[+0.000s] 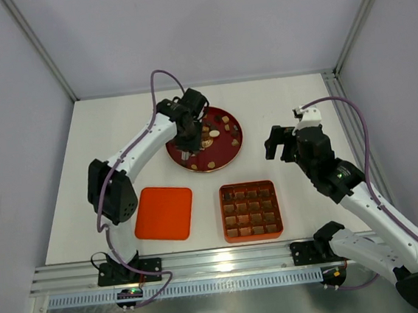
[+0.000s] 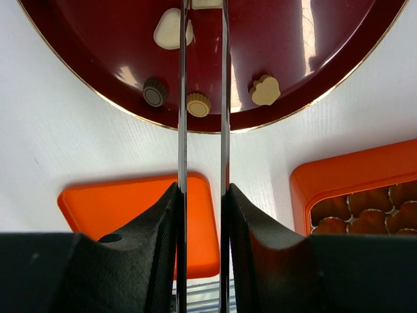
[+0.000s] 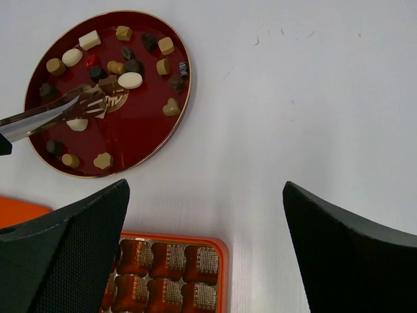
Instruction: Pack the chocolate
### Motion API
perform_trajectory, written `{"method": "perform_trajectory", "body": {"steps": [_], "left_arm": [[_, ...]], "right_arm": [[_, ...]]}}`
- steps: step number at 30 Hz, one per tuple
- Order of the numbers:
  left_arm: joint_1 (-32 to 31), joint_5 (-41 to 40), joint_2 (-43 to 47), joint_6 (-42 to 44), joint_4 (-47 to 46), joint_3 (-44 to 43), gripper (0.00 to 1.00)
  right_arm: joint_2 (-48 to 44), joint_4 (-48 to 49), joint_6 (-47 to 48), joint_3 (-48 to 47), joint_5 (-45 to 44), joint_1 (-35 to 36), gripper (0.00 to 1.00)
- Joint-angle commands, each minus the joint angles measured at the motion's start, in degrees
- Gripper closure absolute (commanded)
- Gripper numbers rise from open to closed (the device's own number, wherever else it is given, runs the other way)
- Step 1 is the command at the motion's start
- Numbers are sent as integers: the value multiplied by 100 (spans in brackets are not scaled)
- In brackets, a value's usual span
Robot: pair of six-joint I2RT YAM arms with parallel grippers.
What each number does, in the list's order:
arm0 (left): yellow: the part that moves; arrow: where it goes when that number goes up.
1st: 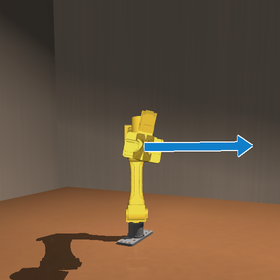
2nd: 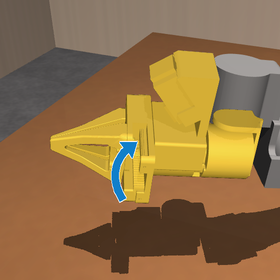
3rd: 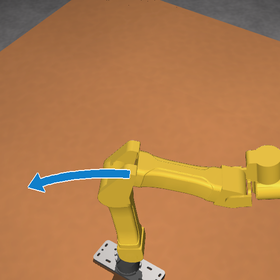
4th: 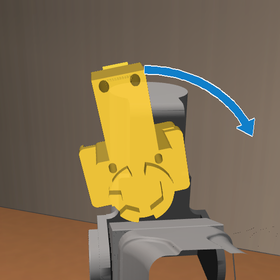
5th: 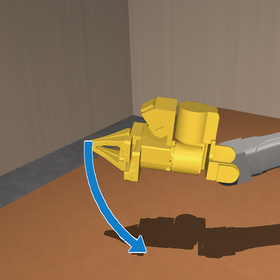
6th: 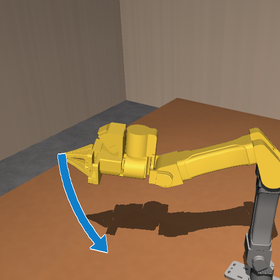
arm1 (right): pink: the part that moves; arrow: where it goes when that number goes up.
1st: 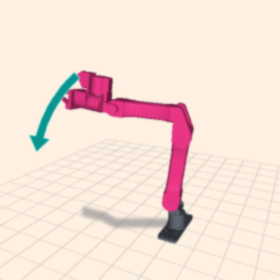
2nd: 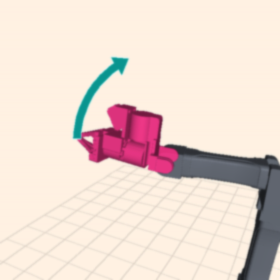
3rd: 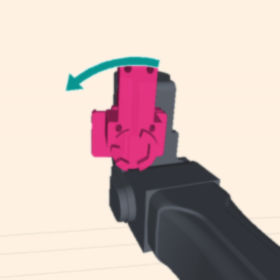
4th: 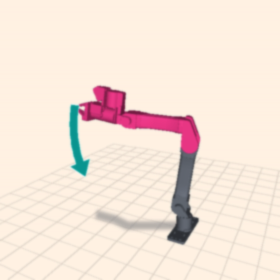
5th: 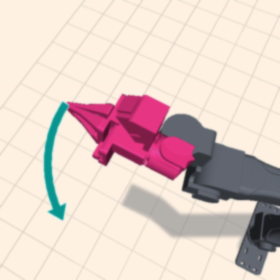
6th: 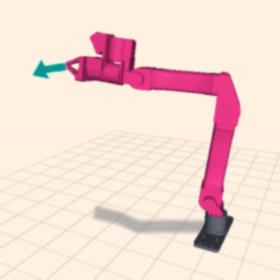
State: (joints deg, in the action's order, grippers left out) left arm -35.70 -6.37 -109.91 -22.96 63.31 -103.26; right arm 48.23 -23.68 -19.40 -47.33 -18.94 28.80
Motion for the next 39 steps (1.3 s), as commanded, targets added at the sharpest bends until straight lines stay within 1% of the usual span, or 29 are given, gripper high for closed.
{"method": "perform_trajectory", "body": {"steps": [1, 15, 22, 28, 39], "left_arm": [[20, 74, 400, 99, 6, 8, 67], [2, 294, 751, 143, 190, -71, 69], [-217, 461, 1120, 116, 436, -54, 69], [-639, 567, 1472, 37, 674, -71, 69], [-1781, 620, 1947, -498, 780, 297, 69]], "right_arm": [[-86, 92, 6, -13, -92, 3, 0], [11, 136, -3, -57, -92, 3, 0], [99, 153, 6, -101, -75, 3, 0], [126, 189, 6, -127, -110, -6, 0], [178, 224, -38, -119, -136, -6, 0]]}}
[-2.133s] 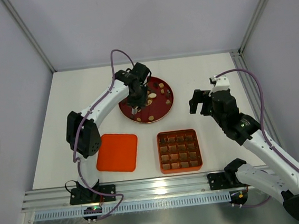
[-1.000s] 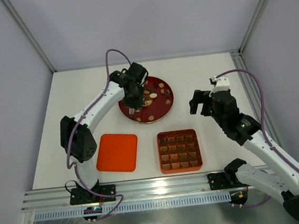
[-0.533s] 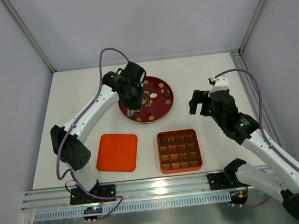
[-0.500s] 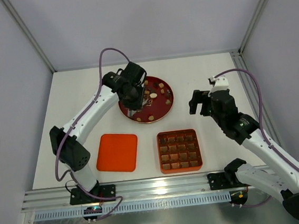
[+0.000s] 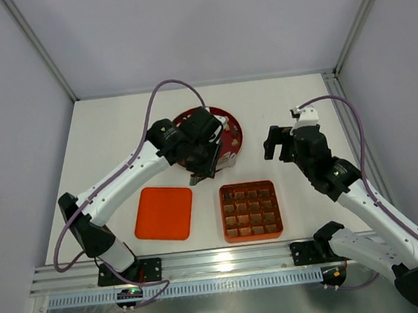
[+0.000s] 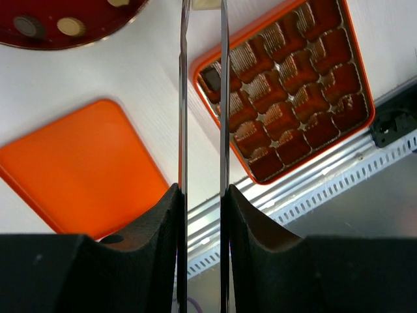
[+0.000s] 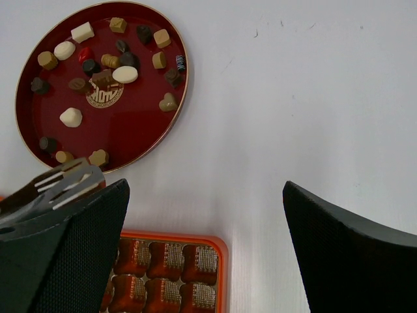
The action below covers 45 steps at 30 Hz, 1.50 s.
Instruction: Pack the chocolate
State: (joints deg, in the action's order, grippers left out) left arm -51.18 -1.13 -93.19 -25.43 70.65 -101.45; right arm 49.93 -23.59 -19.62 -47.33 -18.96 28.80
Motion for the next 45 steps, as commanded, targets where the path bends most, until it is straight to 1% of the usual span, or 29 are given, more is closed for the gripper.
{"method": "perform_trajectory", "body": {"steps": [1, 3, 10, 18, 20, 27, 31, 38, 39, 45], "left_arm": [[-313, 95, 336, -287, 28, 151, 69], [-506, 95, 389, -410, 19, 283, 69], [-858, 86, 591, -647, -245, 705, 69], [-1096, 86, 556, -779, -429, 899, 68], [-1140, 244, 530, -805, -482, 951, 69], [-1210, 209, 451, -850, -544, 1031, 68], [-1202, 165, 415, -832, -553, 1039, 64], [-1210, 157, 319, -788, -544, 1040, 64], [-1210, 0, 319, -779, -544, 1031, 64], [-1210, -46, 319, -770, -526, 1022, 64]], "right_arm": [[8, 206, -25, -145, -152, 3, 0], [-1, 197, -25, -145, -160, -6, 0], [-62, 162, -68, -92, -187, -6, 0], [-107, 145, -86, -39, -169, 3, 0], [-124, 145, -86, -39, -178, 3, 0], [-124, 145, -77, -22, -169, 3, 0], [-115, 153, -77, -4, -169, 3, 0], [-124, 153, -69, -13, -169, 3, 0], [-124, 136, -69, -13, -169, 3, 0], [-115, 153, -69, 5, -178, 3, 0]]}}
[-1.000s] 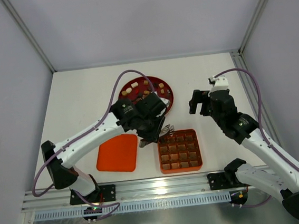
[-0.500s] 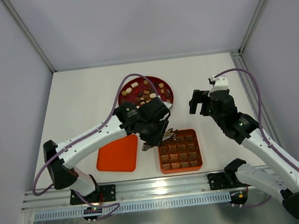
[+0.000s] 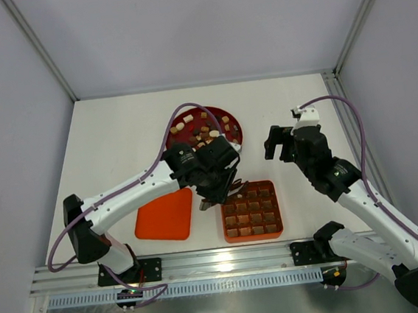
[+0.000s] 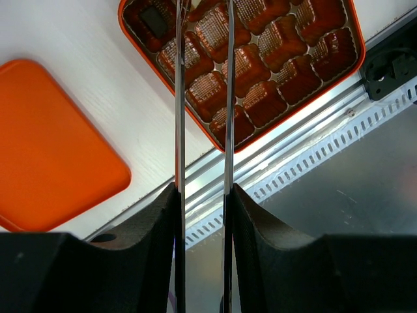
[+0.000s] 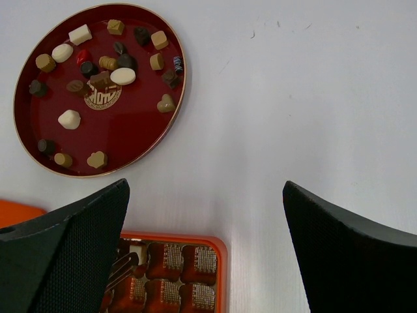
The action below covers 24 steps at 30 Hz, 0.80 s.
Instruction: Pack the chocolate
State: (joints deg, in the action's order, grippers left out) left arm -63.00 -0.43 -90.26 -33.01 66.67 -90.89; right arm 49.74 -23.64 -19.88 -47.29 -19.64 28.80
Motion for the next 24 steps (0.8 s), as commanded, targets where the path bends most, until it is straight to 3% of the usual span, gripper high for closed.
{"method": "perform_trajectory", "body": {"steps": [1, 11, 18, 24], "left_arm": [[-28, -116, 35, -12, -128, -43, 64], [182, -326, 96, 163, 38, -517, 61], [1210, -519, -35, 454, 100, -930, 58], [2186, -730, -860, 822, -84, -1526, 58]], "right_arm": [[-87, 149, -42, 0, -102, 3, 0], [-61, 175, -7, -61, -75, -6, 0], [-34, 175, 46, -114, -23, 3, 0], [27, 228, 80, -140, 162, 3, 0]]}}
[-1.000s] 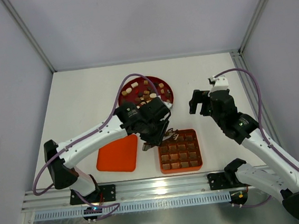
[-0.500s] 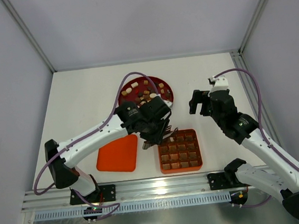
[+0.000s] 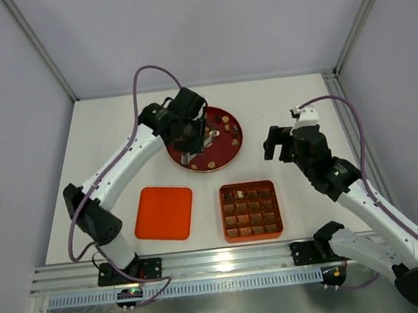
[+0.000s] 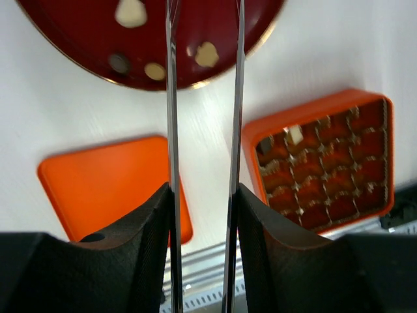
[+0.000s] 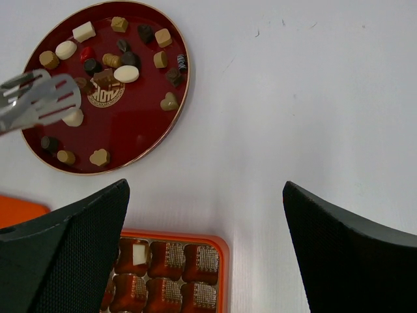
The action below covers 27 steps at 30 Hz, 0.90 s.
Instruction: Pack the chocolate
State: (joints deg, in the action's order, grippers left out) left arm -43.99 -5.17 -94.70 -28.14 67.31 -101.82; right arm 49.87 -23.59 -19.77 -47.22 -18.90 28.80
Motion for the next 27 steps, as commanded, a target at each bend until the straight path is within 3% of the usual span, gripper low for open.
{"method": "perform_trajectory", "body": {"steps": [1, 10, 27], "left_arm": [[381, -370, -549, 370, -148, -548, 58], [1059, -450, -2079, 739, 45, -1832, 57], [1129, 121, -2273, 1003, -77, -1815, 57]], "right_arm": [[40, 206, 70, -156, 88, -6, 0], [32, 145, 175, -252, 105, 3, 0], [-135, 48, 158, -156, -44, 3, 0]]}}
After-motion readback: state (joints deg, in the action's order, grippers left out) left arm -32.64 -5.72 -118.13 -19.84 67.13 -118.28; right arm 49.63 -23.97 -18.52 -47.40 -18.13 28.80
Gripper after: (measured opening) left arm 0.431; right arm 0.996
